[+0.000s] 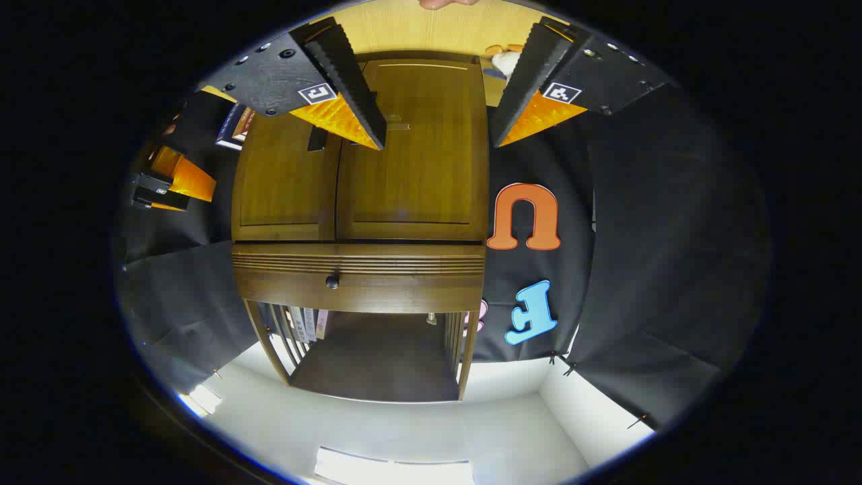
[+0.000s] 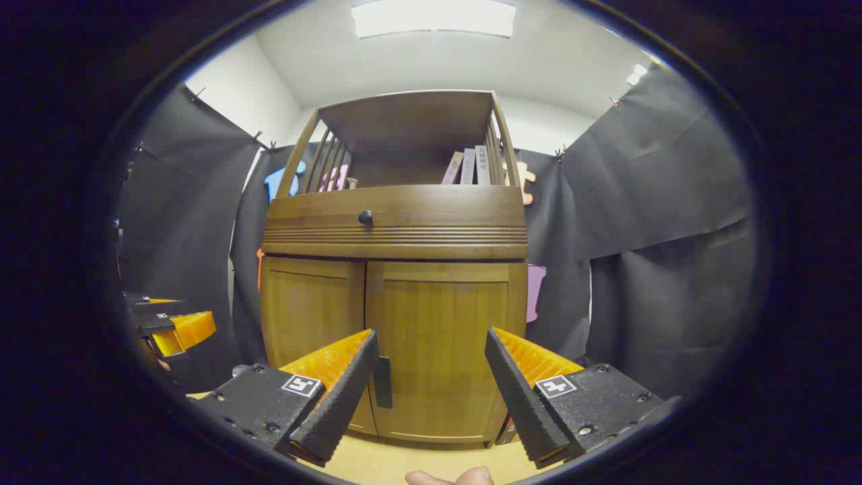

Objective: Open the right door of the double-door shoe cabinet with the right hand, and open the left door with the left hand.

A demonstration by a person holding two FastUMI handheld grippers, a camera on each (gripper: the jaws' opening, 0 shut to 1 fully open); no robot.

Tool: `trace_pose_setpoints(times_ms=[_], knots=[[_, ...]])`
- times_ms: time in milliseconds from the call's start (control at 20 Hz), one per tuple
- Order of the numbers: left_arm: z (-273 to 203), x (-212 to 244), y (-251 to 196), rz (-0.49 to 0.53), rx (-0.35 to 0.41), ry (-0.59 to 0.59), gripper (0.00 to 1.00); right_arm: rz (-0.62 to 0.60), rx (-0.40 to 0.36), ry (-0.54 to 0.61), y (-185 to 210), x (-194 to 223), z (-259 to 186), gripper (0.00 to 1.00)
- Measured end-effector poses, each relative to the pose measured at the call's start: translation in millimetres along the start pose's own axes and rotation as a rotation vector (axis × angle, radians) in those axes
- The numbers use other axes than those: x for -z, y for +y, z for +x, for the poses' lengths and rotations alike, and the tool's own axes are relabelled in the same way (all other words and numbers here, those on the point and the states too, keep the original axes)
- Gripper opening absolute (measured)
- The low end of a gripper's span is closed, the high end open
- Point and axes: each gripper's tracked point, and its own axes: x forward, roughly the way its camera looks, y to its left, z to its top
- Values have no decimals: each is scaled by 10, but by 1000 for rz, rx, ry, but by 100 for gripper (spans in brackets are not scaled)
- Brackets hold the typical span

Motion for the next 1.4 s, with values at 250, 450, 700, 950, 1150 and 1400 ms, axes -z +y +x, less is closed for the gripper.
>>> trace_pose_setpoints(times_ms=[250, 450, 700, 950, 1150, 1400], knots=[[-24, -81, 29, 2, -22, -14, 95, 15, -22, 9, 18, 56, 60, 100], [-82, -88, 37, 19, -34, -13, 95, 28, -32, 25, 50, 125, 124, 100], [-145, -78, 123, 23, -66, -9, 95, 39, -44, 58, 106, 260, 279, 100], [-212, -58, 244, 38, -105, -4, 95, 54, -67, 92, 243, 408, 518, 100], [-258, -29, 356, 42, -144, 7, 95, 32, -63, 155, 333, 701, 790, 100], [-402, -3, 598, 60, -241, 28, 95, 54, -116, 268, 567, 1144, 1121, 100]])
